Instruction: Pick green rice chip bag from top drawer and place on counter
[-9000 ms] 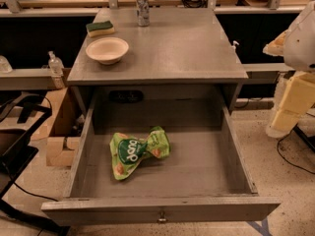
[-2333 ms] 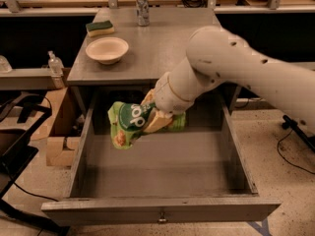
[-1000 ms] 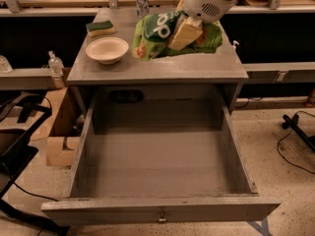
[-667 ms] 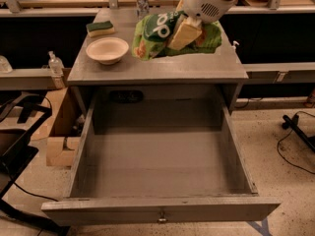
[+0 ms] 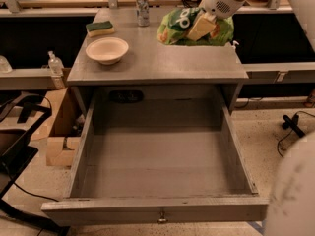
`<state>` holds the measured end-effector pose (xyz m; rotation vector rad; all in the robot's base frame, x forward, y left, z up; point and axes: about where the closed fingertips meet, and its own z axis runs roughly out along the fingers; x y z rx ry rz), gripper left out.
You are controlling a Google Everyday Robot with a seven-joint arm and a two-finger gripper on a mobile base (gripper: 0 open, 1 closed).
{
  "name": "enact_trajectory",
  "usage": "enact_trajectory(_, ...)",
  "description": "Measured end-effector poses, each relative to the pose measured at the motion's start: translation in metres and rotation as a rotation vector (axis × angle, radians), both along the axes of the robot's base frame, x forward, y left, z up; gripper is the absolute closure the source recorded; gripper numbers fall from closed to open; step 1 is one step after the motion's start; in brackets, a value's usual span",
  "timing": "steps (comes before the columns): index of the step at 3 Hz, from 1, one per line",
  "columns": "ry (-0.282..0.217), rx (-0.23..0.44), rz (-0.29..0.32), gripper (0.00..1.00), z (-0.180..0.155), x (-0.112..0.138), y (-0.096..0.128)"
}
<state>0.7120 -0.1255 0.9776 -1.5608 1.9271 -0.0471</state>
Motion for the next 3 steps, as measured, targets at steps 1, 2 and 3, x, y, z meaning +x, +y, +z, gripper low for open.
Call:
enact_trajectory(1,-0.073,0.1,-0.106,1.0,-0.008,0.057,-0.045)
enact_trajectory(2,-0.138,0.214,-0.138,1.0,-0.018,0.094,-0.051)
enact_trajectory(3,-0.159,0.335,-0.071,0.74,-0.034,0.122,-0.015)
